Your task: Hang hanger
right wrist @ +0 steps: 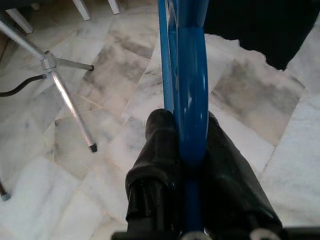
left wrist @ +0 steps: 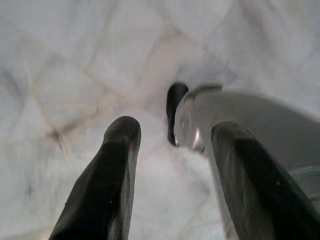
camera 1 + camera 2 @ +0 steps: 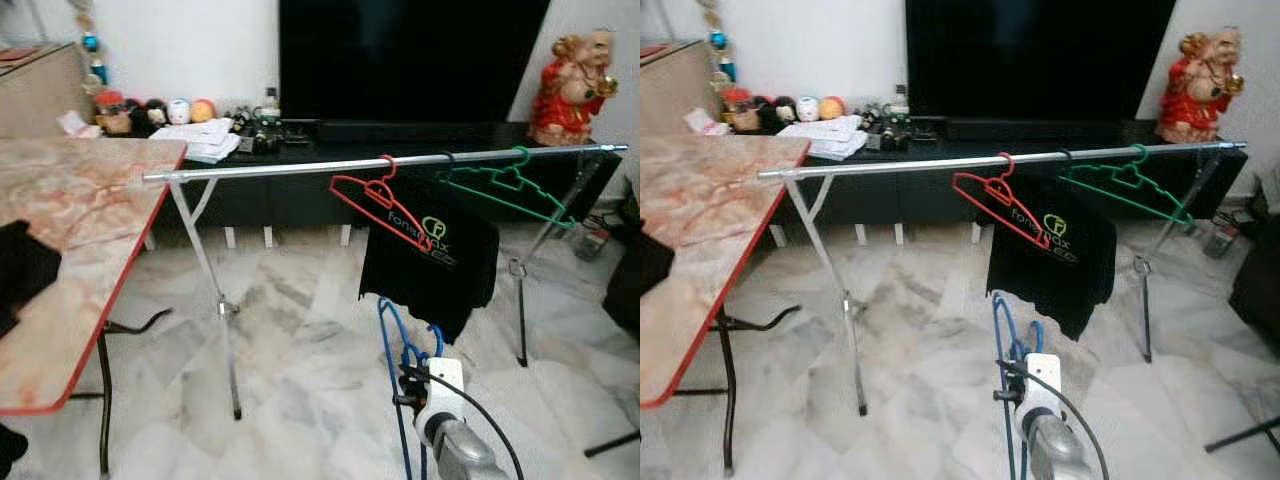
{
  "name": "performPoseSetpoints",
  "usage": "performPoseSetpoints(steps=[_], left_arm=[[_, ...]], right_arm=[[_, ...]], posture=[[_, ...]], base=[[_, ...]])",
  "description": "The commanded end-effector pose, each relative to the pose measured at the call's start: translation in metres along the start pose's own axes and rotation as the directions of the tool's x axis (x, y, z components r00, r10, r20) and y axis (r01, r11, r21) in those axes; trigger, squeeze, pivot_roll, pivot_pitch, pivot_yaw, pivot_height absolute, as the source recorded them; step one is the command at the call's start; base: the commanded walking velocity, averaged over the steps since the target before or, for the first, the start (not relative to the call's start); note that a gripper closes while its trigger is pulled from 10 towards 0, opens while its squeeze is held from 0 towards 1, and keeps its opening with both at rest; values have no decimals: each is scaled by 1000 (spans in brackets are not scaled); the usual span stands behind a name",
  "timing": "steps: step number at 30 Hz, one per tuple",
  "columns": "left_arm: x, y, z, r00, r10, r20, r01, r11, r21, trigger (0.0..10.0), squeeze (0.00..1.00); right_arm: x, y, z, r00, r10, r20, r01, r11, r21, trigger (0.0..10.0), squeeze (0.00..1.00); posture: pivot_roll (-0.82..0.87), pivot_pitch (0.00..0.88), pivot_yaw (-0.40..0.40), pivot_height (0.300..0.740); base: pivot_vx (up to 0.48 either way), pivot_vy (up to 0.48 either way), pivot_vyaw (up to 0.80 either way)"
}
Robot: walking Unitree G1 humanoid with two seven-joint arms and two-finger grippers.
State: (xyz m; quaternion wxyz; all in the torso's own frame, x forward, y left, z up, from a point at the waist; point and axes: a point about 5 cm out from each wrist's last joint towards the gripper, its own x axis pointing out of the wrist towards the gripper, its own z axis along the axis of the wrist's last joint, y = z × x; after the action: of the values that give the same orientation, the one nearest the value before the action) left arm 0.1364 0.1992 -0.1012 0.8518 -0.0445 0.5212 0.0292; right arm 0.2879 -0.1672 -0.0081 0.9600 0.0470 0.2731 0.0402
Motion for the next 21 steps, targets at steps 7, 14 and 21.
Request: performPoseSetpoints(steps=[7,14,21], left_arm=[[0,-2,-3,1000,-4,-19,5,1000,29,10000,0],[-2,3,-13,999,12,-45,-11,1000,12,10000,0],[-2,3,-12,999,7,-44,-7,1000,13,10000,0]], right_arm=[[-1,-7,1,1000,12,8,-12,998,-66,10000,0],[0,0,4,998,56,23,-54,995,-84,10000,0],[1,1,6,999,48,25,-45,995,-91,10000,0]], posture=[[1,0,14,740],[5,0,15,740],[5,0,17,740]], base=[[372,0,491],[385,0,754],[391,0,418]])
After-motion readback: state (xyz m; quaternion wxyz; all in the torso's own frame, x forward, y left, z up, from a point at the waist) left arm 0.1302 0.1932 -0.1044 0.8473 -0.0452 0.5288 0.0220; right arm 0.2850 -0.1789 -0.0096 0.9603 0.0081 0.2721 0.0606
